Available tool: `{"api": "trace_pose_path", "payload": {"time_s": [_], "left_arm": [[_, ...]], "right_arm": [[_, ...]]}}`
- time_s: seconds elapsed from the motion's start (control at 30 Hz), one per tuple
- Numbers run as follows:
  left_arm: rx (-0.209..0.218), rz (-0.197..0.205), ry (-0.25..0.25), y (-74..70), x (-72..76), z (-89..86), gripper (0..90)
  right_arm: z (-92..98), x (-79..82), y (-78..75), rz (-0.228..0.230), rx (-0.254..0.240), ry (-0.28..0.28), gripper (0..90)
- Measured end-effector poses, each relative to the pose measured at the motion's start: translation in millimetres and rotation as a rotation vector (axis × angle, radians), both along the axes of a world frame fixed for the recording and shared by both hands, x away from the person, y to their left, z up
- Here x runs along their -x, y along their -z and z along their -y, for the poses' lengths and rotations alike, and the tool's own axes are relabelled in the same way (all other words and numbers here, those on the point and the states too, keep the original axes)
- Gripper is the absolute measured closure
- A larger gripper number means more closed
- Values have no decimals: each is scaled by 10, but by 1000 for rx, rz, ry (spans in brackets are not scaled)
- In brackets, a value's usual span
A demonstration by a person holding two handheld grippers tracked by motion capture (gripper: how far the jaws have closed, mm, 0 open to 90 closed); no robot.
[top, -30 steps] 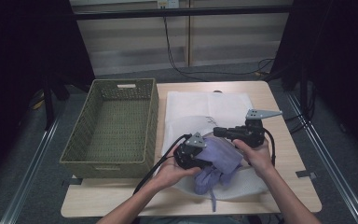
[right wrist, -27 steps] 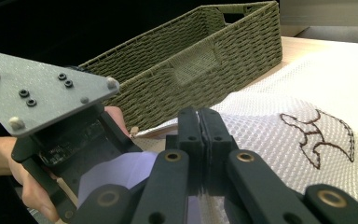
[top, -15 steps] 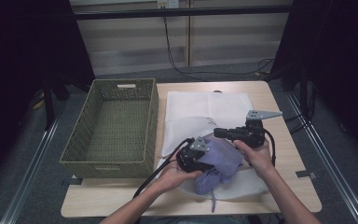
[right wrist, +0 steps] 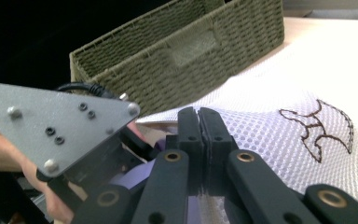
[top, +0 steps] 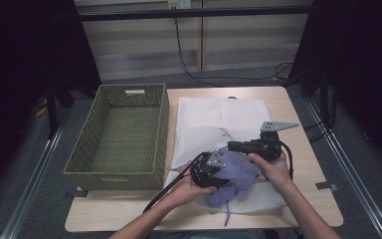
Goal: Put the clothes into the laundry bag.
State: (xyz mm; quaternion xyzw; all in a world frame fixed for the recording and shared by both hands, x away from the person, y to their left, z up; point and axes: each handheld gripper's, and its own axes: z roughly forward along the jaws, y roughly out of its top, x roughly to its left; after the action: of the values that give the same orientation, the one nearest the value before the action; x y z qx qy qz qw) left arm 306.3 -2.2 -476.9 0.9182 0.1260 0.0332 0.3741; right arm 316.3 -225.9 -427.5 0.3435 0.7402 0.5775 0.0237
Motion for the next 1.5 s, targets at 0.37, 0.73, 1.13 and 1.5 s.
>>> {"api": "trace_pose_path", "payload": {"time_s": [0.37,0.73,1.13,1.5], "left_arm": [[24,-58,-54,69,-35,-26,476],[68,-110,-46,-157,45,-138,199],[162,-57,-87,-401,303,-628,267],[96,-67,-48,-266,535,-895,479]], "right_arm": [[-11,58,118,-32,55,-11,884],[1,58,159,-36,67,-8,881],[23,56,154,-32,62,-1,880],[13,60,146,-31,67,5,874]]}}
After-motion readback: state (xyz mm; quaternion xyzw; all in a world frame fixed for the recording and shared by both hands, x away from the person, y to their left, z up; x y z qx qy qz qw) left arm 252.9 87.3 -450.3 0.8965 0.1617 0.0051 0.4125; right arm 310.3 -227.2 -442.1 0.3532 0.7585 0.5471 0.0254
